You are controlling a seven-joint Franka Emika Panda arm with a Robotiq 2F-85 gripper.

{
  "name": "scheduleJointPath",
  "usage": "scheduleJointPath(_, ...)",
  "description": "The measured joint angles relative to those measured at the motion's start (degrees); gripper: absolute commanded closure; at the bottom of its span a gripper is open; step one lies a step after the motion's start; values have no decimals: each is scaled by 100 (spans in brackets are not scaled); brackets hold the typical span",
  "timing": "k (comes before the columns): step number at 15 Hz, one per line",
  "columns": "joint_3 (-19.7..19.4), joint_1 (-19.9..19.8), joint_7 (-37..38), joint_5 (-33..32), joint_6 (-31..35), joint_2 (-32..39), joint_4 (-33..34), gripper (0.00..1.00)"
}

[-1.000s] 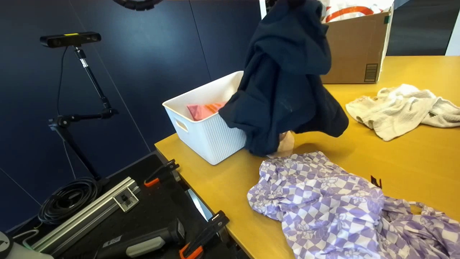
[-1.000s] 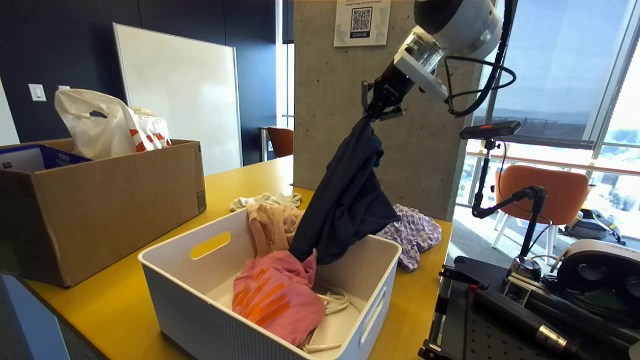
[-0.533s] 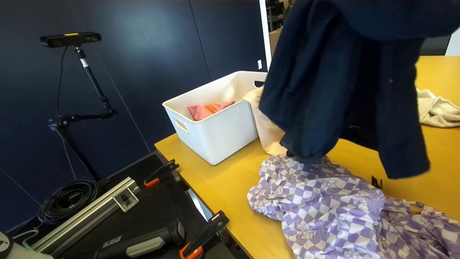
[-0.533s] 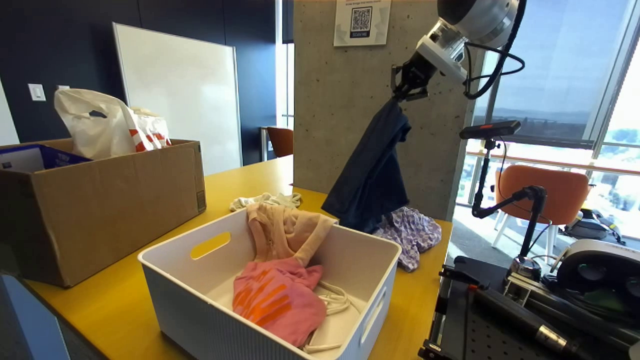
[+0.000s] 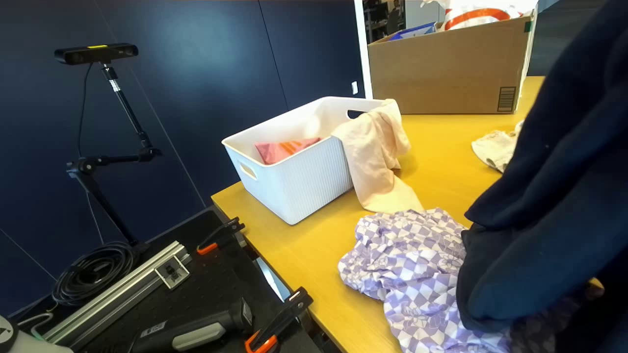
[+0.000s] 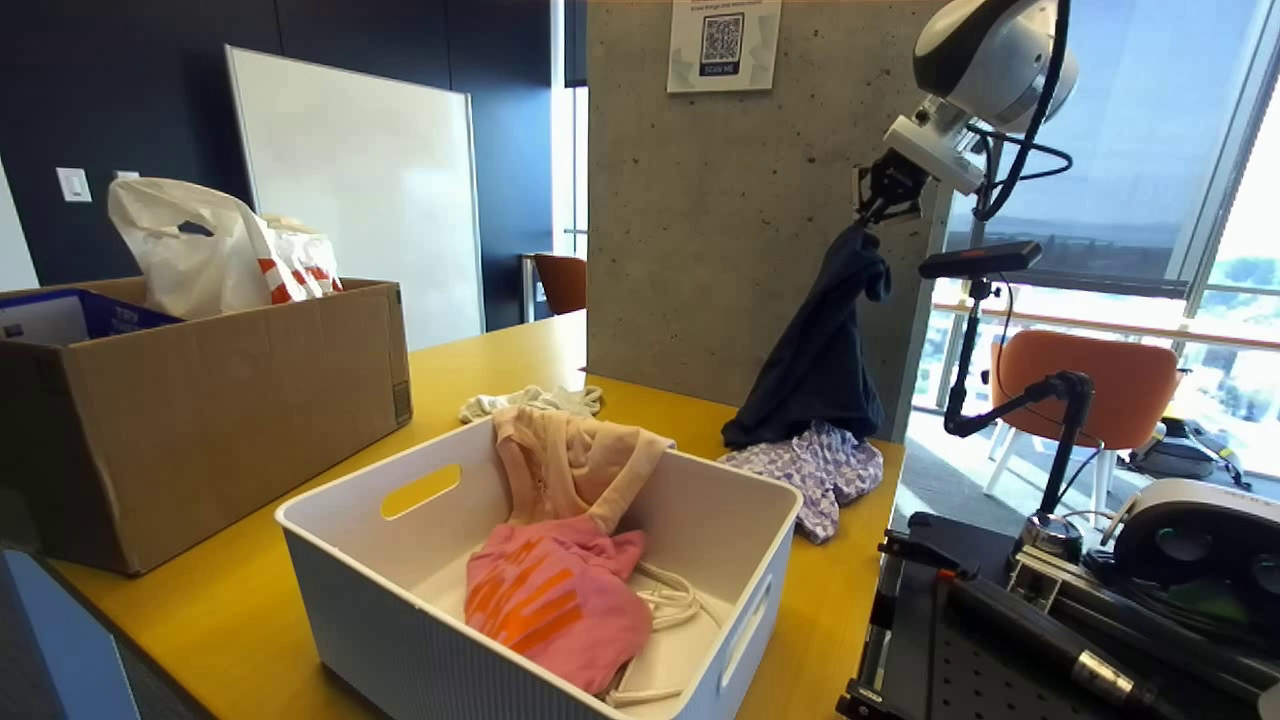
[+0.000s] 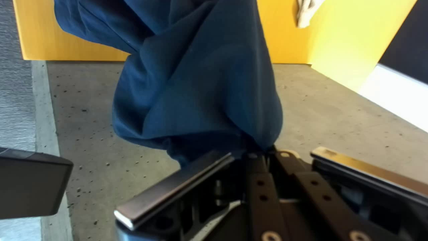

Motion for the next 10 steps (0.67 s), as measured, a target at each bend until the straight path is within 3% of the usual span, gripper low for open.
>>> scheduleJointPath(3,-66,-68,449,-303,7,818,654,99)
scheduleJointPath(6,8,124,830,-609,-219,1626,1413,99)
scheduleJointPath(10,467,628,759,-608,-976,1806,1609,99)
